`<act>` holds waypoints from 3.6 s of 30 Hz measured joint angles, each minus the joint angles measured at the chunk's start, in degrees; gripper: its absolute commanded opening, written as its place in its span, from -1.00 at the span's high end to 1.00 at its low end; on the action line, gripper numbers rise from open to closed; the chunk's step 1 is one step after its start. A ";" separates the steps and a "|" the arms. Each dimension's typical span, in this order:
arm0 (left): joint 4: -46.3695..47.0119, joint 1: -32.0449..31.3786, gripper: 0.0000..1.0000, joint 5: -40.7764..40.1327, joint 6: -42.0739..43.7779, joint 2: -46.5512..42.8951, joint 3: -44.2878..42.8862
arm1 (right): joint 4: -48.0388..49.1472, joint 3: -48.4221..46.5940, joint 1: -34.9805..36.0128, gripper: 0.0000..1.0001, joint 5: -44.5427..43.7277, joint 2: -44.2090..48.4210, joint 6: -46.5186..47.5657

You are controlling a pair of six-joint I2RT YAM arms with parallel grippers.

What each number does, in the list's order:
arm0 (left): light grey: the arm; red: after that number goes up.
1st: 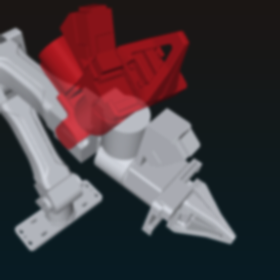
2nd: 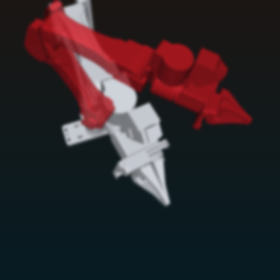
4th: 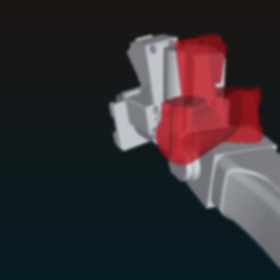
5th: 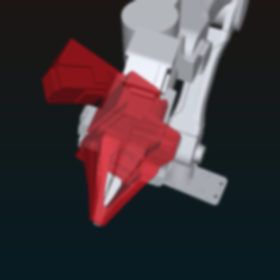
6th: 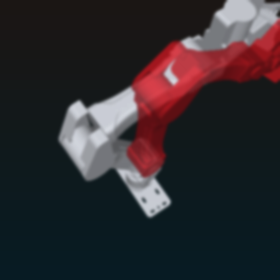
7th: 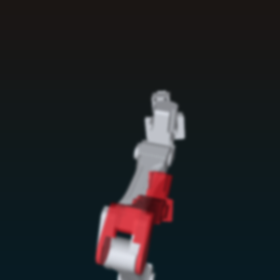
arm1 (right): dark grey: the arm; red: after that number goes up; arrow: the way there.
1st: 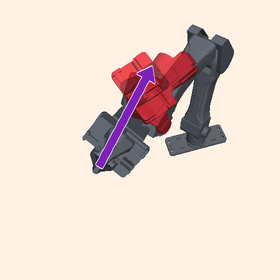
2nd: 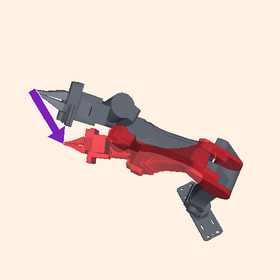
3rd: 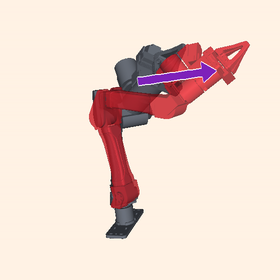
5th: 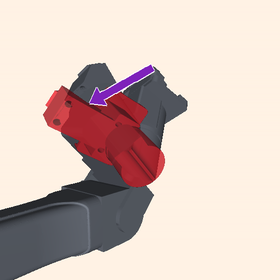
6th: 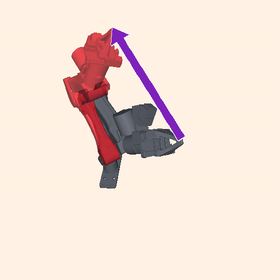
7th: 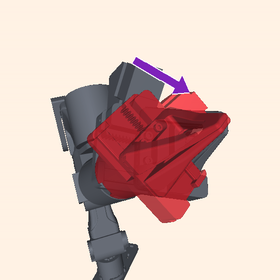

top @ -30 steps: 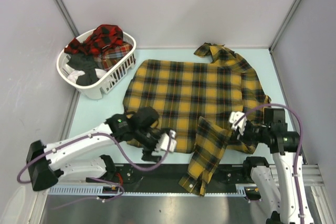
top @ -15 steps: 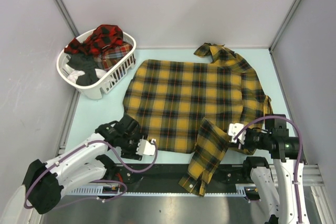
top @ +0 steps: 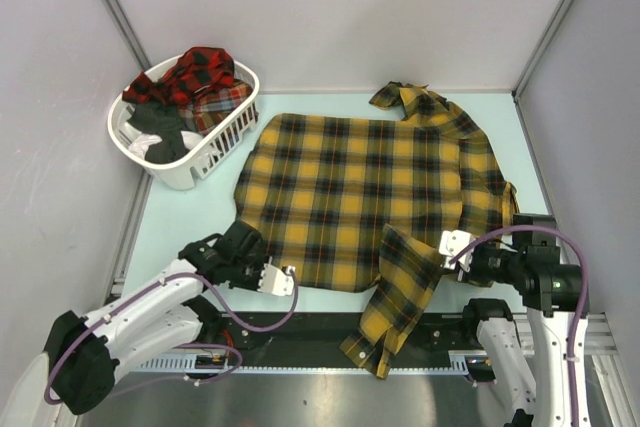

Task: Fold and stack the long sleeve shirts
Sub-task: Fold the shirt

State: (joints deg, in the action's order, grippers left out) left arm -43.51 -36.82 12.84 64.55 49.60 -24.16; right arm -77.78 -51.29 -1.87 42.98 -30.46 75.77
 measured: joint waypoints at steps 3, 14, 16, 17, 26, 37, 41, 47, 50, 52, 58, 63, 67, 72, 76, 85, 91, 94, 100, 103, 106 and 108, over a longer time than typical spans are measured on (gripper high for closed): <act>-2.08 1.40 1.00 0.07 -0.11 -0.35 -2.60 | -0.02 -3.41 0.00 1.00 -0.42 -0.11 -1.86; -5.29 12.07 1.00 4.79 -1.44 9.38 -22.25 | 0.81 -10.49 0.00 1.00 -3.43 -4.66 -8.92; -5.53 13.57 1.00 5.51 -1.49 11.98 -25.18 | 2.32 -11.28 -0.02 1.00 -4.00 -6.01 -10.05; -5.49 14.58 1.00 5.90 -1.51 13.84 -27.15 | 3.32 -12.15 -0.22 1.00 -4.17 -7.43 -10.69; -2.21 17.55 1.00 6.38 -1.75 27.52 -38.71 | 12.96 -18.62 -8.98 1.00 -0.50 -24.83 -10.14; 1.60 20.50 1.00 6.05 -3.72 42.84 -49.20 | 20.57 -25.03 -10.38 1.00 2.56 -42.64 -7.82; 2.32 20.92 1.00 5.68 -4.52 46.60 -52.81 | 24.13 -28.61 -10.29 1.00 3.13 -47.91 -8.20; 2.97 21.09 1.00 5.29 -5.14 51.39 -56.89 | 26.95 -31.19 -9.62 1.00 3.32 -52.72 -8.02; 3.74 21.14 1.00 5.03 -5.53 53.13 -57.79 | 28.04 -31.69 -9.27 1.00 3.41 -54.69 -7.82; 4.17 21.14 1.00 4.72 -5.62 54.12 -58.16 | 29.11 -31.91 -9.05 1.00 3.41 -55.89 -7.80; 5.46 21.20 1.00 3.41 -5.73 56.74 -59.36 | 31.95 -33.70 -8.26 1.00 3.37 -59.63 -7.85; 6.80 21.38 1.00 2.23 -6.34 59.32 -60.43 | 34.95 -35.30 -7.54 1.00 2.95 -62.75 -8.26; 7.54 21.62 1.00 1.81 -6.67 60.74 -61.27 | 36.59 -36.94 -6.69 1.00 2.86 -65.09 -8.31; 8.09 21.64 1.00 1.51 -6.67 61.88 -61.86 | 38.45 -37.13 -5.86 1.00 2.49 -67.23 -8.55; 8.24 21.64 1.00 1.29 -6.69 62.40 -61.96 | 38.93 -37.24 -5.70 1.00 2.43 -68.19 -8.83; 8.11 21.64 1.00 1.31 -6.62 62.79 -62.23 | 38.38 -37.24 -5.84 1.00 2.40 -68.35 -8.96; 7.02 21.68 1.00 2.82 -6.67 60.78 -60.19 | 33.94 -36.98 -6.67 1.00 2.47 -66.25 -9.64; 5.35 21.68 1.00 4.35 -6.64 55.28 -56.98 | 31.15 -34.97 -7.72 1.00 2.54 -60.15 -10.16; 1.84 20.44 1.00 7.50 -6.47 39.80 -50.03 | 26.14 -29.00 -9.62 1.00 2.89 -43.43 -9.55; -0.63 18.95 1.00 8.68 -6.10 29.77 -43.60 | 22.16 -24.70 -10.27 1.00 3.02 -35.01 -7.67; -2.78 17.20 1.00 9.42 -5.57 20.68 -36.54 | 18.01 -20.02 -10.49 1.00 2.97 -28.09 -5.44; -4.83 16.39 1.00 9.64 -5.60 15.69 -32.04 | 15.50 -17.03 -10.51 1.00 2.97 -23.93 -4.35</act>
State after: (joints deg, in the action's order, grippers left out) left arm -48.34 -20.43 22.48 58.96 65.30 -56.21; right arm -62.28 -68.31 -12.38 45.95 -54.39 71.42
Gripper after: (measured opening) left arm 0.003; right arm 0.012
